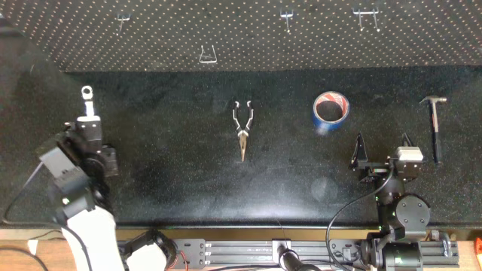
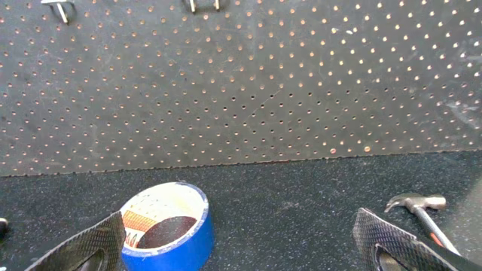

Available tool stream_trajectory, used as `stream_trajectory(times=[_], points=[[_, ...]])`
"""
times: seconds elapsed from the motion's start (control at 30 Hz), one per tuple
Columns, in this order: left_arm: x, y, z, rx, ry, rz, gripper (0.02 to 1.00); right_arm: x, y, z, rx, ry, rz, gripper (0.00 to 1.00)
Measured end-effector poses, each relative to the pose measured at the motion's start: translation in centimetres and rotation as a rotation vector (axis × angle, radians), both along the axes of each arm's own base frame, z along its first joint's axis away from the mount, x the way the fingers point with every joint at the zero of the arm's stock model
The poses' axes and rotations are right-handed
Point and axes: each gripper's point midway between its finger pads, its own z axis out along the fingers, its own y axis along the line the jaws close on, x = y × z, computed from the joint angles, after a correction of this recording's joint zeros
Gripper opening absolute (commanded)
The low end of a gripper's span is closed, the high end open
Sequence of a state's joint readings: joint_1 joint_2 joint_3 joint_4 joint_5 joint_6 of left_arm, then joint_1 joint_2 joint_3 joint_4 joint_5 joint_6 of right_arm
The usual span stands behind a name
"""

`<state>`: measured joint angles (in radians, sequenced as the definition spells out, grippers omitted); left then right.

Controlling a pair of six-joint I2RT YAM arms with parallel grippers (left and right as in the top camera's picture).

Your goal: Place Tools Onto Pegboard

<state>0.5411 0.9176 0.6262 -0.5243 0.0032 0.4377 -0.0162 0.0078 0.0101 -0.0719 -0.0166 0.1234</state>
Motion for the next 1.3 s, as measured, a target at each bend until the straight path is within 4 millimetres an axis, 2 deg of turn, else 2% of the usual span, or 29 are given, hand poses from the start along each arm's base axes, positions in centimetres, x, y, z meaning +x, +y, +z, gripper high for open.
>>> stream_trajectory(times=[0.03,0.07,0.17,0.23,0.43,0.57,0.8,0.93,1.07,1.3], points=[[0.0,-2.2,0.2,-0.030,-0.051,-0.016,0.029,0.0,0.0,0.0,0.000,0.000,0.000,0.991],[0.9,-4.9,2.4,-0.034,-0.169,-0.081,0.029,0.0,0.0,0.0,0.000,0.000,0.000,0.993],[1.9,-6.5,4.8,-0.030,-0.281,-0.129,0.029,0.0,0.0,0.0,0.000,0.000,0.000,0.991],[3.4,-6.6,6.6,-0.032,-0.380,-0.132,0.029,0.0,0.0,0.0,0.000,0.000,0.000,0.991],[6.5,-6.4,4.5,-0.111,-0.360,-0.129,0.029,0.0,0.0,0.0,0.000,0.000,0.000,0.993],[7.3,-7.7,4.7,-0.159,-0.373,-0.194,0.027,0.0,0.0,0.0,0.000,0.000,0.000,0.993],[10.7,-7.2,5.4,-0.185,-0.355,-0.215,0.029,0.0,0.0,0.0,0.000,0.000,0.000,0.991],[11.4,-8.7,5.1,-0.193,-0.340,-0.271,0.029,0.0,0.0,0.0,0.000,0.000,0.000,0.991],[11.8,-8.6,3.8,-0.205,-0.310,-0.266,0.027,0.0,0.0,0.0,0.000,0.000,0.000,0.991],[11.5,-8.6,5.3,-0.188,-0.349,-0.269,0.029,0.0,0.0,0.0,0.000,0.000,0.000,0.991]])
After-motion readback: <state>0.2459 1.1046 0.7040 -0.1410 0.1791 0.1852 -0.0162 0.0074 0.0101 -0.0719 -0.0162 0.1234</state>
